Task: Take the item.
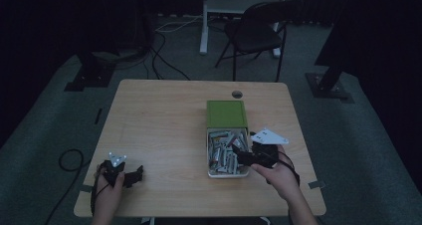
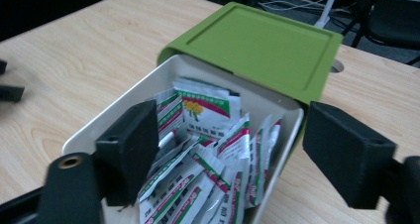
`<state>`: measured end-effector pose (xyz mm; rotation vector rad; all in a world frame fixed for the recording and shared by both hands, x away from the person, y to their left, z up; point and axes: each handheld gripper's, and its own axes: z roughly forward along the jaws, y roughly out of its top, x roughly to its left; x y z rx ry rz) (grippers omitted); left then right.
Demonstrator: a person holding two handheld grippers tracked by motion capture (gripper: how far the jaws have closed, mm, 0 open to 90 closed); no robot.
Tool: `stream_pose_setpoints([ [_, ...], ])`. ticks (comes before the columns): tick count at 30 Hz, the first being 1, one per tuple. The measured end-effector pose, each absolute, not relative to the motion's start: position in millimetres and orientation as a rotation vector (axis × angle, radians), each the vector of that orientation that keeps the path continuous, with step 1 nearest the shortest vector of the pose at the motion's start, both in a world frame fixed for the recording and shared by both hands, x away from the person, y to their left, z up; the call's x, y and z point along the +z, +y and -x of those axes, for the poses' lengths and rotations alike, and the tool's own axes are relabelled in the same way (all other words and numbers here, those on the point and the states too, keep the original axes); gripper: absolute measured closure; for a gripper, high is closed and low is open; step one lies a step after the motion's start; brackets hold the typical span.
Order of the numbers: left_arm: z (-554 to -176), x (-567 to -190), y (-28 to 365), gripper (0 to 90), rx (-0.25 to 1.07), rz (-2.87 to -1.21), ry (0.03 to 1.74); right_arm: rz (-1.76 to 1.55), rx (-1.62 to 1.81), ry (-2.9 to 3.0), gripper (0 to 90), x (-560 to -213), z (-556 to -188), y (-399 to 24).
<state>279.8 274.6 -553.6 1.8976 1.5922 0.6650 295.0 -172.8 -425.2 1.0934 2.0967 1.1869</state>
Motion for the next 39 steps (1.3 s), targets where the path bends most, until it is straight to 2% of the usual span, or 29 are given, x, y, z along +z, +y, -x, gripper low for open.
stream_pose_setpoints([
  [5, -279.8, -553.6, 274.6, 7.7, 0.665, -1.898, 1.592, -1.101, 1.155, 2.125, 24.9, -428.4, -294.4, -165.9],
  [7, -279.8, -553.6, 274.6, 7.7, 0.665, -1.898, 1.592, -1.108, 1.164, 2.119, 32.6, -430.6, -292.0, -161.6],
  [11, -279.8, -553.6, 274.5, 7.7, 0.665, -1.897, 1.593, -1.091, 1.153, 2.132, 38.6, -435.1, -290.4, -156.3],
  [12, -279.8, -553.6, 274.6, 7.7, 0.665, -1.897, 1.592, -1.081, 1.142, 2.152, 42.9, -439.2, -289.7, -152.8],
  [17, -279.8, -553.7, 274.5, 7.7, 0.665, -1.897, 1.592, -1.082, 1.120, 2.190, 46.7, -448.0, -288.4, -147.1],
  [18, -279.8, -553.7, 274.5, 7.7, 0.664, -1.896, 1.593, -1.077, 1.124, 2.210, 51.1, -451.9, -288.6, -145.3],
  [21, -279.8, -553.7, 274.6, 7.7, 0.665, -1.897, 1.592, -1.081, 1.136, 2.240, 53.5, -456.2, -289.8, -143.8],
  [24, -279.8, -553.6, 274.6, 7.7, 0.665, -1.897, 1.592, -1.075, 1.144, 2.269, 60.7, -462.8, -289.4, -140.6],
  [35, -279.8, -553.6, 274.6, 7.7, 0.665, -1.897, 1.592, -1.104, 1.117, 2.284, 64.2, -477.0, -287.9, -136.1],
  [36, -279.8, -553.6, 274.6, 7.7, 0.665, -1.897, 1.592, -1.105, 1.104, 2.290, 67.8, -479.3, -287.8, -135.4],
  [39, -279.8, -553.6, 274.6, 7.7, 0.665, -1.897, 1.592, -1.109, 1.096, 2.302, 69.6, -481.7, -287.6, -134.3],
])
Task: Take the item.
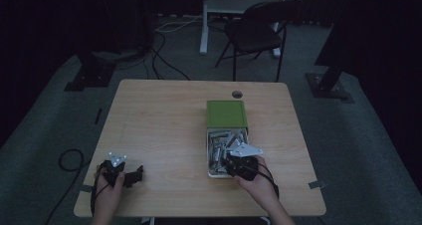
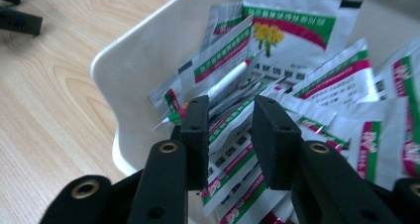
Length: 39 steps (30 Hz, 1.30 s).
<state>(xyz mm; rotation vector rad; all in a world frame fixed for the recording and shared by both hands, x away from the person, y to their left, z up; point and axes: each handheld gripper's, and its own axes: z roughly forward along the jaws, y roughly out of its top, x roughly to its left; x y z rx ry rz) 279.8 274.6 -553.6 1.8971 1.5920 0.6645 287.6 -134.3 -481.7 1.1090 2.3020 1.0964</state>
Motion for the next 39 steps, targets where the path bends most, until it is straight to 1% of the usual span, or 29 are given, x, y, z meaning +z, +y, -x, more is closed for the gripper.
stream_pose_setpoints([
  [7, -279.8, -553.6, 274.6, 7.7, 0.664, -1.897, 1.592, -1.150, 1.086, 2.300, 72.0, -489.2, -289.4, -133.1],
  [14, -279.8, -553.6, 274.6, 7.7, 0.665, -1.897, 1.592, -1.182, 1.101, 2.281, 71.9, -489.9, -288.6, -136.2],
  [18, -279.8, -553.6, 274.5, 7.7, 0.664, -1.897, 1.592, -1.190, 1.109, 2.275, 70.7, -491.5, -288.0, -136.5],
  [19, -279.8, -553.6, 274.5, 7.7, 0.664, -1.896, 1.593, -1.185, 1.115, 2.276, 68.6, -491.9, -287.5, -136.3],
  [22, -279.8, -553.6, 274.6, 7.7, 0.665, -1.897, 1.592, -1.188, 1.117, 2.278, 66.8, -491.5, -287.3, -136.4],
  [23, -279.8, -553.6, 274.6, 7.7, 0.665, -1.897, 1.592, -1.201, 1.134, 2.282, 63.8, -490.4, -287.9, -137.0],
  [27, -279.8, -553.6, 274.5, 7.7, 0.665, -1.897, 1.592, -1.221, 1.126, 2.263, 62.2, -490.9, -290.3, -135.7],
  [30, -279.8, -553.6, 274.5, 7.7, 0.665, -1.897, 1.592, -1.242, 1.123, 2.280, 62.5, -492.1, -290.3, -132.3],
  [32, -279.8, -553.6, 274.6, 7.7, 0.665, -1.897, 1.592, -1.239, 1.109, 2.287, 64.1, -493.9, -289.7, -130.5],
  [33, -279.8, -553.6, 274.6, 7.7, 0.664, -1.897, 1.592, -1.248, 1.112, 2.285, 66.4, -496.8, -289.0, -129.1],
  [38, -279.8, -553.6, 274.6, 7.7, 0.665, -1.897, 1.592, -1.264, 1.132, 2.274, 69.3, -498.5, -288.9, -129.6],
  [39, -279.8, -553.6, 274.6, 7.7, 0.665, -1.898, 1.592, -1.266, 1.128, 2.271, 71.1, -498.6, -289.1, -130.0],
])
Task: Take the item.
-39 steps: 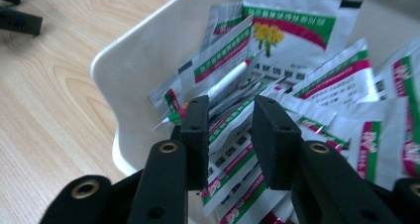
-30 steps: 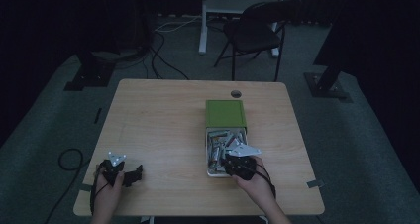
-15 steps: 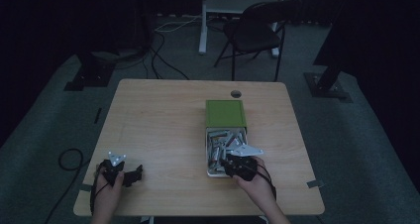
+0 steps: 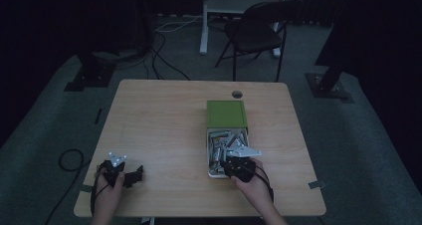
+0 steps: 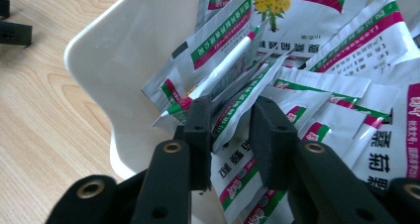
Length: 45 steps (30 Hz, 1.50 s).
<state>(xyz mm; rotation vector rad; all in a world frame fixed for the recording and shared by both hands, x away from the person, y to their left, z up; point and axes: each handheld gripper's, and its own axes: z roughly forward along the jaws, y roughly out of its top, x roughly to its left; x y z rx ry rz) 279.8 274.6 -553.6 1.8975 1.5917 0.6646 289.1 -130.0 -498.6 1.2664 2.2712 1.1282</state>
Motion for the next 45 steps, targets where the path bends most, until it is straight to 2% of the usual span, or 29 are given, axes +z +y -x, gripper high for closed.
stream_pose_setpoints([
  [7, -279.8, -553.6, 274.6, 7.7, 0.665, -1.897, 1.592, -1.292, 1.141, 2.281, 72.1, -500.9, -291.0, -128.1],
  [10, -279.8, -553.6, 274.6, 7.7, 0.664, -1.897, 1.592, -1.333, 1.154, 2.239, 79.5, -502.3, -291.5, -129.6],
  [16, -279.8, -553.6, 274.6, 7.7, 0.664, -1.897, 1.592, -1.333, 1.136, 2.229, 86.9, -500.8, -288.6, -126.5],
  [27, -279.8, -553.6, 274.6, 7.7, 0.664, -1.897, 1.592, -1.344, 1.175, 2.191, 88.1, -489.0, -286.0, -131.8],
  [45, -279.8, -553.6, 274.6, 7.7, 0.665, -1.897, 1.592, -1.317, 1.310, 2.058, 88.8, -444.8, -284.0, -156.1],
])
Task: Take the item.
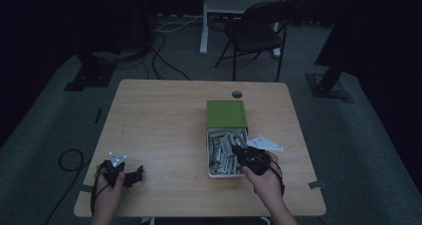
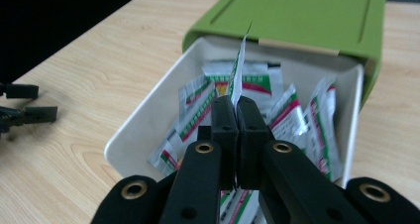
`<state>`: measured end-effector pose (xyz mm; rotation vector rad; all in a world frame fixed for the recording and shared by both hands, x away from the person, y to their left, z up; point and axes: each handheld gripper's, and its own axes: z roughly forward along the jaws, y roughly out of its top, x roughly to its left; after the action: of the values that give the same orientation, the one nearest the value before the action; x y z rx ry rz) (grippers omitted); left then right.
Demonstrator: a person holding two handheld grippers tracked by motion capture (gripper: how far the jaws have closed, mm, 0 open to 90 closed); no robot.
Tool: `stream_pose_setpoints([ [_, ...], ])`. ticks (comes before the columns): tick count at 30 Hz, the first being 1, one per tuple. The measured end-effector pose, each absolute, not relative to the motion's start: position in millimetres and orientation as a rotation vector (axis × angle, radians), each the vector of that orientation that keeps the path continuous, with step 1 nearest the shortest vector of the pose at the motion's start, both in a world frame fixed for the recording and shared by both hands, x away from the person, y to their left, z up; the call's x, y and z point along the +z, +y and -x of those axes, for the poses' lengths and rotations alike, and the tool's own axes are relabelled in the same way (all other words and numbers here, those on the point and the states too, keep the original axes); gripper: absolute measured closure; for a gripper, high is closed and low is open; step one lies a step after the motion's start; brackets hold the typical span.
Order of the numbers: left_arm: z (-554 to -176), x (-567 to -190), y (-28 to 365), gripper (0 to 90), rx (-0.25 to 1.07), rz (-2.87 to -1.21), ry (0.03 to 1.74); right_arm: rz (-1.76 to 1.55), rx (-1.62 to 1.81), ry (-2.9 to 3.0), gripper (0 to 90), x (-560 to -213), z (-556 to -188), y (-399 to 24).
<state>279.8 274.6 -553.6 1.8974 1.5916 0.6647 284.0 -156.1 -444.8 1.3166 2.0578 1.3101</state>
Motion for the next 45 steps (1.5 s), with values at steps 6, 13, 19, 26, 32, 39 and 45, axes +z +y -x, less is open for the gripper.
stream_pose_setpoints([
  [6, -279.8, -553.6, 274.6, 7.7, 0.665, -1.897, 1.592, -1.315, 1.359, 2.028, 88.8, -429.4, -284.6, -162.4],
  [13, -279.8, -553.6, 274.6, 7.7, 0.664, -1.898, 1.592, -1.317, 1.404, 1.958, 88.8, -408.2, -286.6, -179.3],
  [19, -279.8, -553.4, 274.6, 7.7, 0.663, -1.900, 1.593, -1.326, 1.411, 1.914, 88.8, -399.0, -286.2, -192.2],
  [26, -279.8, -553.6, 274.6, 7.7, 0.665, -1.898, 1.592, -1.346, 1.402, 1.856, 88.8, -390.9, -285.2, -214.5],
  [32, -279.8, -553.6, 274.6, 7.7, 0.665, -1.898, 1.592, -1.366, 1.385, 1.816, 88.8, -391.6, -284.4, -231.0],
  [39, -279.8, -553.6, 274.6, 7.7, 0.665, -1.898, 1.592, -1.402, 1.360, 1.786, 88.8, -398.7, -284.1, -248.6],
  [45, -279.8, -553.6, 274.6, 7.7, 0.665, -1.897, 1.592, -1.425, 1.332, 1.774, 88.7, -409.3, -284.1, -259.0],
])
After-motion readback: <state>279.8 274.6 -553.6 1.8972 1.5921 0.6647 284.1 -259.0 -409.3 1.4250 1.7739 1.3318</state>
